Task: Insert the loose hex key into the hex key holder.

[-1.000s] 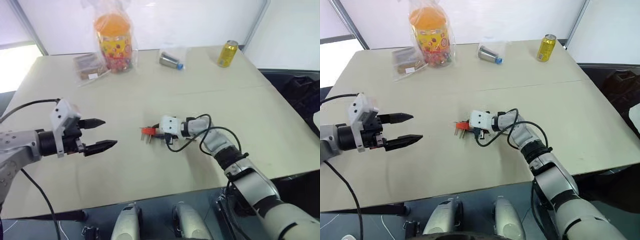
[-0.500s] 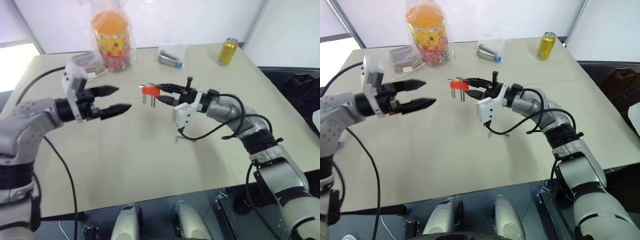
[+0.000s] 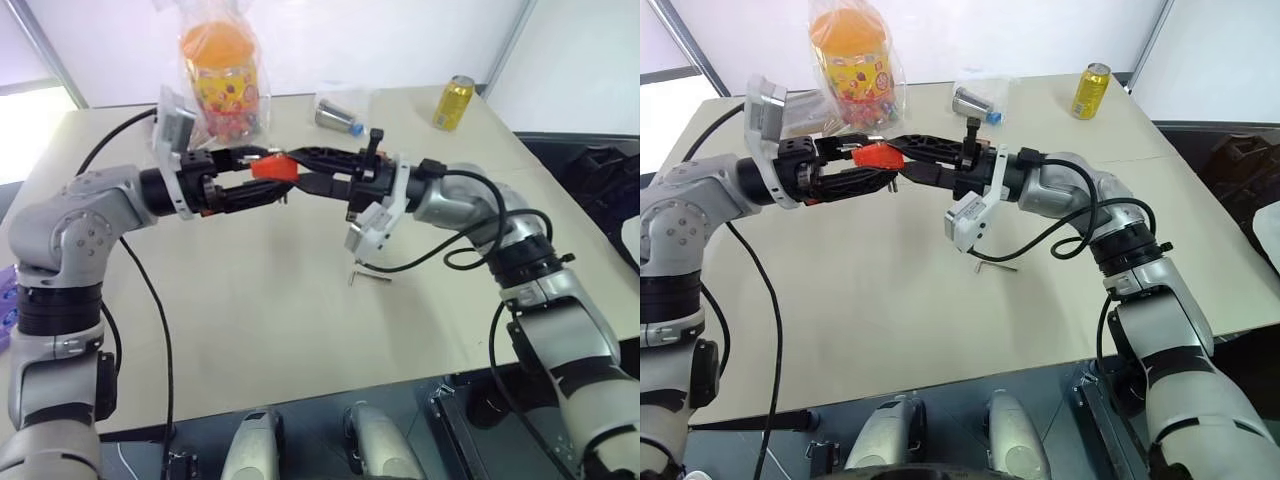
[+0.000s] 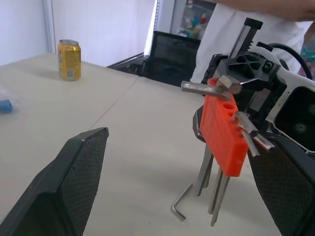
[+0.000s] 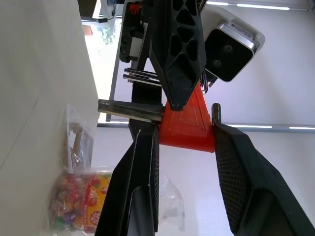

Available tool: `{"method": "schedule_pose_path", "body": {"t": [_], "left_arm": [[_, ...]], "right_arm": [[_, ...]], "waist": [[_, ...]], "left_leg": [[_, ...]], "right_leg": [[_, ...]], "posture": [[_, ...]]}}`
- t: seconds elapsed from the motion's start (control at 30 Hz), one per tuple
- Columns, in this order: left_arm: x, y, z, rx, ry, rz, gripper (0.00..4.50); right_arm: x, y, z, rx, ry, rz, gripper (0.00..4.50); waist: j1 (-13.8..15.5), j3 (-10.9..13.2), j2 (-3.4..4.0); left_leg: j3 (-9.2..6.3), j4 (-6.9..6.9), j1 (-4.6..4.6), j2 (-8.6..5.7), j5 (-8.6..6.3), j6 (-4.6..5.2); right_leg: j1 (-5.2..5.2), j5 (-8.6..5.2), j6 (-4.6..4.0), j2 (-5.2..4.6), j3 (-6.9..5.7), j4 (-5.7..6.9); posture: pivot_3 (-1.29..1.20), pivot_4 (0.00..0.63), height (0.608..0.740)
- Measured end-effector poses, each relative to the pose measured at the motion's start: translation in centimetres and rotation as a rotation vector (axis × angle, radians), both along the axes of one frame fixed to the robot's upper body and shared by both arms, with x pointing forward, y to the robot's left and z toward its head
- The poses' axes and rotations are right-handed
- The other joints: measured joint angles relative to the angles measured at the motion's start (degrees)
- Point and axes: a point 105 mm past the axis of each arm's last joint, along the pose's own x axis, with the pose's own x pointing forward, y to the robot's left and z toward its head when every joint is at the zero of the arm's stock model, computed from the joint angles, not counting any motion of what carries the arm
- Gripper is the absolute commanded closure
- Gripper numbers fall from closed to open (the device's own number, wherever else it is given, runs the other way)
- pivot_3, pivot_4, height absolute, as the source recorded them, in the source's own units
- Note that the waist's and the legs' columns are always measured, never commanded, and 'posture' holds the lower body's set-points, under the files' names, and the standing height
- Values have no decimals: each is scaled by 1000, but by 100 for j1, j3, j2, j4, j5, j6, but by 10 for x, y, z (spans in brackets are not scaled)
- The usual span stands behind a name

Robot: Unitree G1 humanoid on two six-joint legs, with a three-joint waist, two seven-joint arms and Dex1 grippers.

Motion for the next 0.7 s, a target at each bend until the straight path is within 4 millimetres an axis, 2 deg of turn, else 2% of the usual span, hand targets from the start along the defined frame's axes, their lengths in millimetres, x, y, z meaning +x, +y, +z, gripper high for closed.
{"method": "schedule_pose_path", "body": {"t": [0.4, 0.47, 0.53, 0.7], "left_arm": [[-2, -4, 14, -34, -24, -22, 0], [-3, -4, 14, -35, -24, -23, 553], [-3, -4, 14, -35, -24, -23, 1300], [-5, -5, 13, -35, -22, -40, 3939]], "right_arm": [[1, 0, -1, -8, 1, 4, 3491], [1, 0, -1, -10, 2, 4, 3491], [1, 0, -1, -12, 2, 4, 3491], [4, -1, -3, -17, 13, -11, 3491]], "waist": [[2, 1, 0], [2, 1, 0], [4, 1, 0], [3, 1, 0]], "left_leg": [[-2, 3, 0, 0, 0, 0], [-2, 3, 0, 0, 0, 0], [-2, 3, 0, 0, 0, 0], [-2, 3, 0, 0, 0, 0]], "right_leg": [[1, 0, 0, -1, -1, 1], [1, 0, 0, 0, -1, 2], [1, 0, 0, -1, 0, 2], [1, 0, 0, -1, 0, 2]], "posture": [[0, 150, 740], [0, 150, 740], [0, 150, 740], [0, 150, 740]]}}
